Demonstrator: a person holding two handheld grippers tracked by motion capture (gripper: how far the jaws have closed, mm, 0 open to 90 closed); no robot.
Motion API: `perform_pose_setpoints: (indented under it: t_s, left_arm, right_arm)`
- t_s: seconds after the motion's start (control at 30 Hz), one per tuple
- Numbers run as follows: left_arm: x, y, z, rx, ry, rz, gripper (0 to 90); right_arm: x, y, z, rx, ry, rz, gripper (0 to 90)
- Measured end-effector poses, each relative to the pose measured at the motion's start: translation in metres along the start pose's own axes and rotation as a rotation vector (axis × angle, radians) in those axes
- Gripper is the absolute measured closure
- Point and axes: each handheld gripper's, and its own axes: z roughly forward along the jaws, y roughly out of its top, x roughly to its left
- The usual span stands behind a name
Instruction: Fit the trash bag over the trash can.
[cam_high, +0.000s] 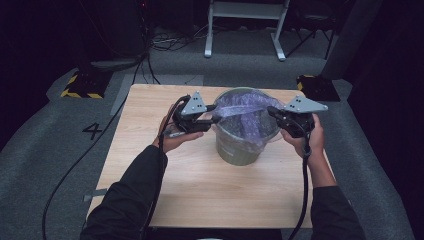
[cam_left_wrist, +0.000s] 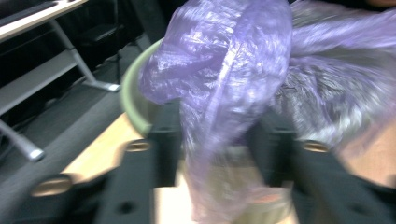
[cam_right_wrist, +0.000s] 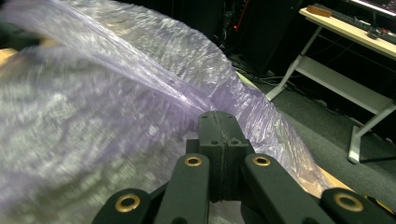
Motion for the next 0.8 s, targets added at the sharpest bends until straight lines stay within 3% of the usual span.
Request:
perform_pose_setpoints:
  t_s: [0.07,0.13,0.43,0.47,0.53,0.57,0.67,0.73,0.8]
  left_arm:
    - [0.007,0.002,0.003,0.021,0.006,0.003,82.7]
    - [0.013,0.003,0.005,0.032,0.004,-0.005,86.8]
    - [0.03,0.005,0.019,0.083,0.034,0.0,84.2]
    - [0.031,0.005,0.019,0.08,0.026,-0.01,83.7]
    - [0.032,0.005,0.019,0.065,0.011,-0.033,85.9]
    - [0.032,0.006,0.018,0.062,0.006,-0.033,87.1]
    - [0.029,0.007,0.016,0.066,-0.003,-0.019,88.7]
    - [0.028,0.008,0.014,0.058,-0.004,-0.017,88.8]
    - [0.027,0.01,0.012,0.057,-0.001,-0.017,89.2]
  right_arm:
    - [-0.002,-0.001,0.0,0.008,-0.012,0.001,88.3]
    - [-0.004,-0.001,0.001,0.018,-0.035,-0.008,88.2]
    - [-0.012,-0.006,0.007,0.053,-0.113,-0.032,88.7]
    - [-0.013,-0.006,0.007,0.054,-0.116,-0.027,86.5]
    - [-0.015,-0.007,0.007,0.05,-0.166,-0.008,64.2]
    - [-0.016,-0.008,0.006,0.045,-0.184,0.006,59.3]
    - [-0.013,-0.009,-0.004,-0.009,-0.141,0.037,51.7]
    - [-0.007,-0.01,-0.012,-0.033,-0.091,0.015,47.8]
    - [0.0,-0.012,-0.02,-0.05,-0.08,-0.007,43.6]
